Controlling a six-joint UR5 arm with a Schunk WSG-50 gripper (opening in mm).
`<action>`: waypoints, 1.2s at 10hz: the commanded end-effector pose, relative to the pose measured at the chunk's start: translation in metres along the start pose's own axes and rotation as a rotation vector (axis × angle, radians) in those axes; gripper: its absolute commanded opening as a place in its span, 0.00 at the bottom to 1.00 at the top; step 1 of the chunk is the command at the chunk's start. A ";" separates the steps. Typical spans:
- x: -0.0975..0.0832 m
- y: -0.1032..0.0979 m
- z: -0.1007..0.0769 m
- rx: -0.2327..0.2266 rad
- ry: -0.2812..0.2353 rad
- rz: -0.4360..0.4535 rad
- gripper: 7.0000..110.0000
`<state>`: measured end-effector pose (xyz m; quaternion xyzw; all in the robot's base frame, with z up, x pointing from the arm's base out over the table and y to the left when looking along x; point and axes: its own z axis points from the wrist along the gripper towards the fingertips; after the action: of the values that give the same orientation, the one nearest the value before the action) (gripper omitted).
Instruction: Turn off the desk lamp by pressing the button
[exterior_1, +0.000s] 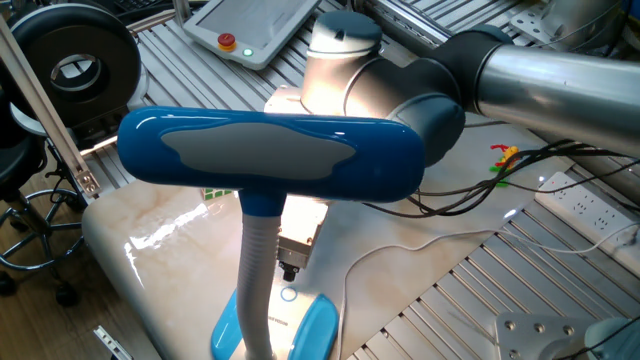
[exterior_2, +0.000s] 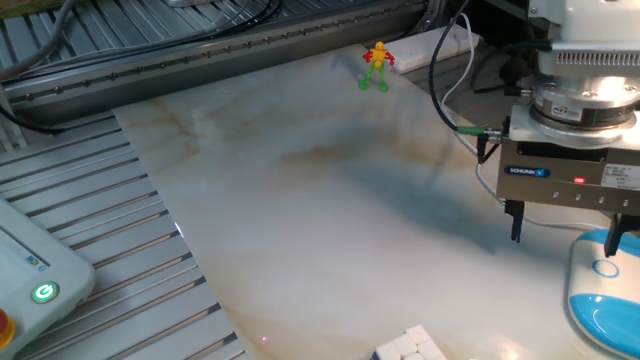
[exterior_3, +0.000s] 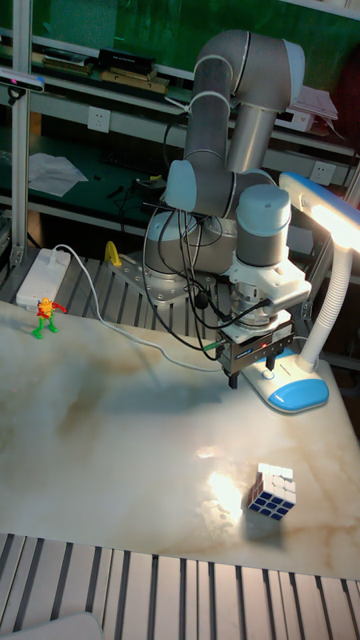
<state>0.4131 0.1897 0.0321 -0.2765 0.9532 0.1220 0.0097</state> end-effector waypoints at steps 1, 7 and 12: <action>0.000 -0.001 0.004 0.008 -0.002 0.009 0.79; -0.003 0.013 0.015 -0.028 0.001 -0.018 0.79; 0.001 0.009 0.021 -0.017 0.013 -0.028 0.79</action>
<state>0.4054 0.2010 0.0144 -0.2925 0.9479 0.1264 0.0021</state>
